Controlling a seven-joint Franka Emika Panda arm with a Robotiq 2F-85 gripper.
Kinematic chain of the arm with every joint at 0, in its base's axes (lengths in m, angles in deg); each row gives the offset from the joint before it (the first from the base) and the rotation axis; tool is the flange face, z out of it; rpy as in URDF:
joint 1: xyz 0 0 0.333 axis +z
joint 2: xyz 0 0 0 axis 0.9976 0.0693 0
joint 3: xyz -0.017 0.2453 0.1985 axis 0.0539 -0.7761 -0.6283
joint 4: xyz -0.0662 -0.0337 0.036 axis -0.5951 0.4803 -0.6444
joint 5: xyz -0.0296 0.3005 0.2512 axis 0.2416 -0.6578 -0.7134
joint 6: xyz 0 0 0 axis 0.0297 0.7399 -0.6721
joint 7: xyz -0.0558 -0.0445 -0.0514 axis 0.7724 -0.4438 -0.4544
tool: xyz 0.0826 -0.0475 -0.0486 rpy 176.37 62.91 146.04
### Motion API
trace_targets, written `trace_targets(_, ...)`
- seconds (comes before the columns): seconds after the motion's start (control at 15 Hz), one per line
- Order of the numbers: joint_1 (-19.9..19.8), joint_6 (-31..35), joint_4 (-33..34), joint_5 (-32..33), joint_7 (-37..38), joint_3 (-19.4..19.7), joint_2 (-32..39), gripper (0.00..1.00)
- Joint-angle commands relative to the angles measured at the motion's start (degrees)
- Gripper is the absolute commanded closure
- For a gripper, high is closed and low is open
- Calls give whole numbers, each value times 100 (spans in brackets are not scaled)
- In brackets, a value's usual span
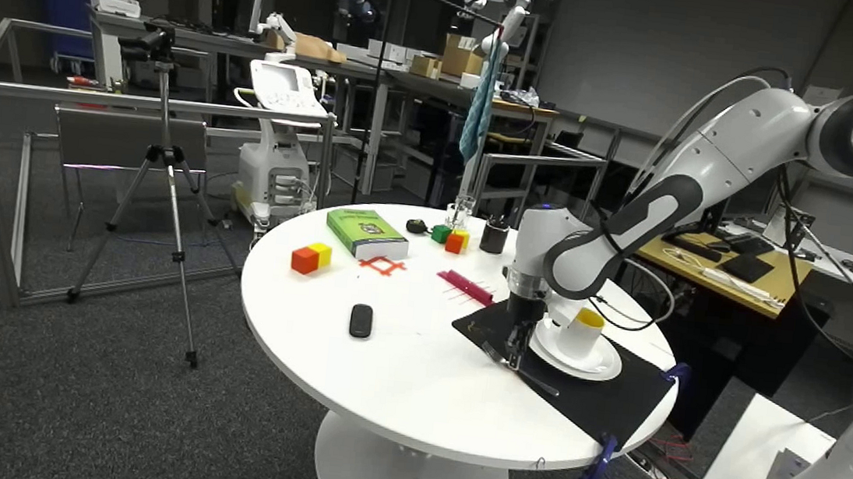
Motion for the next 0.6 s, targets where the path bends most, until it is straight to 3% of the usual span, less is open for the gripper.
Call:
trace_targets(0.0,177,-462,-43,335,352,221,-354,99)
trace_targets(0.53,134,-450,-290,646,468,273,-1089,99)
